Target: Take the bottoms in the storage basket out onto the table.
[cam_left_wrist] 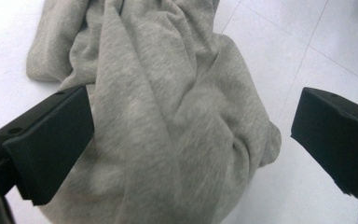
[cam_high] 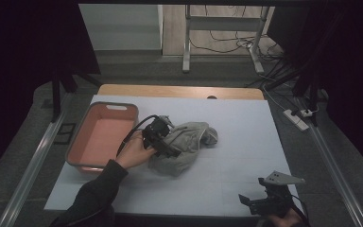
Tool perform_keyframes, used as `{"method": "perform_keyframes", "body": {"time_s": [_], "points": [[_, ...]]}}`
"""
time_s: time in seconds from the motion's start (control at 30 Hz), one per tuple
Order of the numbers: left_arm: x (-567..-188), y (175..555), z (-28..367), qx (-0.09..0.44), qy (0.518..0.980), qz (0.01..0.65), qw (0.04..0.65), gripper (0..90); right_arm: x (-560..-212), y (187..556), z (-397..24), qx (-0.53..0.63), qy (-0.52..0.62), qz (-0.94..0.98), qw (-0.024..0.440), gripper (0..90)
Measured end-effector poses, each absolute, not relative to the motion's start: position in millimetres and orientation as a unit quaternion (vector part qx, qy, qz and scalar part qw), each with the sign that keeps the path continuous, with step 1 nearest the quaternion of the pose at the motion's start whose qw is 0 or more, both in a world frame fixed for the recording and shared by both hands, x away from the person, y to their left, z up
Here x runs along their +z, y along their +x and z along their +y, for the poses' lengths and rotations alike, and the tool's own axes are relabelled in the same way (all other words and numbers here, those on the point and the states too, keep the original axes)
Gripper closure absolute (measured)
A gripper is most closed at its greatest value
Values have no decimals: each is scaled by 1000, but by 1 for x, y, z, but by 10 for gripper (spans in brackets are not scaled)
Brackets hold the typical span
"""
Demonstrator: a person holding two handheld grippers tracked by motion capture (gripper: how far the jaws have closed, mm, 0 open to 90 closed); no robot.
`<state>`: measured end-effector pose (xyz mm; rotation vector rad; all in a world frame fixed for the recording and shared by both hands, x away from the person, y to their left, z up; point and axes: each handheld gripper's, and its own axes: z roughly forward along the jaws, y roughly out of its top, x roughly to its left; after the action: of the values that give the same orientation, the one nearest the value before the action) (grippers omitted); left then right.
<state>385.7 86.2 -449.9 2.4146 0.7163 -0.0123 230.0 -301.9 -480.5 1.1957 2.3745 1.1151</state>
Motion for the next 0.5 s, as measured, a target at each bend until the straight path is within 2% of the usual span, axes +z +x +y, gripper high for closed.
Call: {"method": "perform_keyframes", "body": {"time_s": [0.5], "points": [[-451, 378, 97, 1, 912, 275, 303, 0, -480, 230, -303, 387, 411, 815, 129, 9]]}}
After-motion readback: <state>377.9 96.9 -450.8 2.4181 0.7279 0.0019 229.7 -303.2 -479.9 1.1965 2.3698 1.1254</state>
